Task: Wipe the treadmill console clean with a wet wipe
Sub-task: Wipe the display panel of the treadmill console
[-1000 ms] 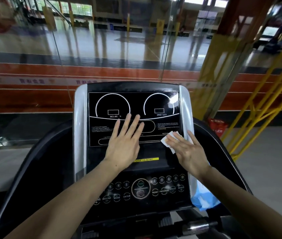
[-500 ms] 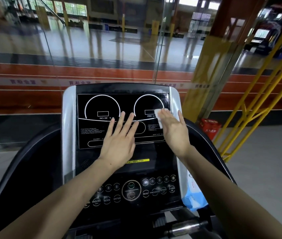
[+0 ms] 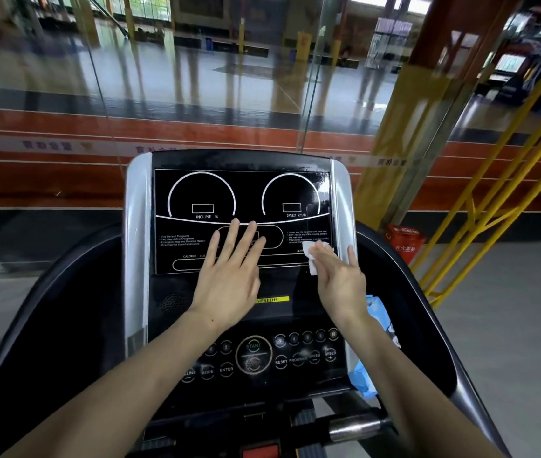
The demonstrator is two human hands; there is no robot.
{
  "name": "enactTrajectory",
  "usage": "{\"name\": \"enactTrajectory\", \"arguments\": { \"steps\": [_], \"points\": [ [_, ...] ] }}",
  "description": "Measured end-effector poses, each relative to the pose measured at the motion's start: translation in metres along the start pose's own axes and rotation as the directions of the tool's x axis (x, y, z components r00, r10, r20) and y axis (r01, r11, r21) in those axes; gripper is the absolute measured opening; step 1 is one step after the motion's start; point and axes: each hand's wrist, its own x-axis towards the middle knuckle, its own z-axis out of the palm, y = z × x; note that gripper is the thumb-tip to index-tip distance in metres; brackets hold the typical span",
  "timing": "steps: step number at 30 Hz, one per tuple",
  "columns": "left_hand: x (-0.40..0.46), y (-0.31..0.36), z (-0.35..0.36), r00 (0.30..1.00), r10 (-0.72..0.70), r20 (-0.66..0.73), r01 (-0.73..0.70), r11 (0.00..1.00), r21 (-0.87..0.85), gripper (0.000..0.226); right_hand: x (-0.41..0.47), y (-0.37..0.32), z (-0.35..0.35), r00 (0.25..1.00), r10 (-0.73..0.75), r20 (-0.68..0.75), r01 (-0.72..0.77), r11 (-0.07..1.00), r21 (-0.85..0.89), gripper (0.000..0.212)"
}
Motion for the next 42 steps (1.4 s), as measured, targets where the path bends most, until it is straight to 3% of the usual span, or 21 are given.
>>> {"name": "enactTrajectory", "arguments": {
  "steps": [4, 7, 11, 14, 17, 20, 24, 26, 29, 34, 38, 42],
  "points": [
    [-0.012, 0.002, -0.006, 1.000, -0.024, 0.006, 0.025, 0.998, -0.059, 0.058, -0.006, -0.013, -0.034, 0.966, 0.231, 0.113, -0.253, 0.931, 0.263, 0.029],
    [-0.021, 0.006, -0.009, 0.999, -0.047, -0.011, 0.044, 0.986, -0.163, 0.051, -0.024, -0.024, -0.049, 0.908, 0.346, 0.236, -0.418, 0.787, 0.454, 0.028],
    [-0.024, 0.022, -0.014, 0.994, -0.107, -0.034, 0.092, 0.948, -0.304, 0.040, -0.037, -0.032, -0.055, 0.848, 0.437, 0.300, -0.529, 0.658, 0.537, 0.022],
    [-0.022, 0.035, -0.017, 0.993, -0.109, -0.036, 0.090, 0.938, -0.335, 0.035, -0.036, -0.037, -0.056, 0.827, 0.489, 0.277, -0.553, 0.621, 0.555, 0.018],
    [-0.021, 0.038, -0.014, 0.997, -0.078, -0.013, 0.070, 0.944, -0.322, 0.033, -0.036, -0.037, -0.051, 0.836, 0.534, 0.129, -0.512, 0.673, 0.534, 0.010],
    [-0.022, 0.036, -0.009, 0.997, -0.078, 0.013, 0.078, 0.951, -0.298, 0.033, -0.032, -0.023, -0.031, 0.907, 0.413, -0.081, -0.361, 0.863, 0.353, 0.013],
    [-0.027, 0.029, -0.004, 0.995, -0.089, 0.034, 0.095, 0.959, -0.266, 0.035, -0.034, -0.008, 0.011, 0.982, 0.189, 0.015, -0.190, 0.981, 0.030, 0.028],
    [-0.031, 0.025, -0.003, 0.994, -0.105, 0.029, 0.109, 0.960, -0.257, 0.034, -0.038, -0.017, 0.024, 0.992, 0.126, 0.026, -0.125, 0.992, -0.018, 0.034],
    [-0.034, 0.018, -0.005, 0.992, -0.125, 0.006, 0.123, 0.962, -0.244, 0.034, -0.041, -0.045, 0.034, 0.995, 0.079, 0.059, -0.081, 0.996, 0.030, 0.042],
    [-0.036, 0.008, -0.010, 0.983, -0.182, -0.008, 0.175, 0.956, -0.235, 0.035, -0.042, -0.073, 0.033, 0.994, 0.007, 0.108, -0.033, 0.970, 0.239, 0.024],
    [-0.039, 0.006, -0.012, 0.984, -0.180, -0.011, 0.172, 0.956, -0.239, 0.033, -0.037, -0.069, 0.001, 0.988, 0.095, 0.121, -0.137, 0.905, 0.402, 0.026],
    [-0.040, 0.007, -0.011, 0.984, -0.178, -0.017, 0.169, 0.955, -0.245, 0.032, -0.030, -0.040, -0.012, 0.971, 0.236, -0.034, -0.214, 0.927, 0.310, 0.026]
  ]
}}
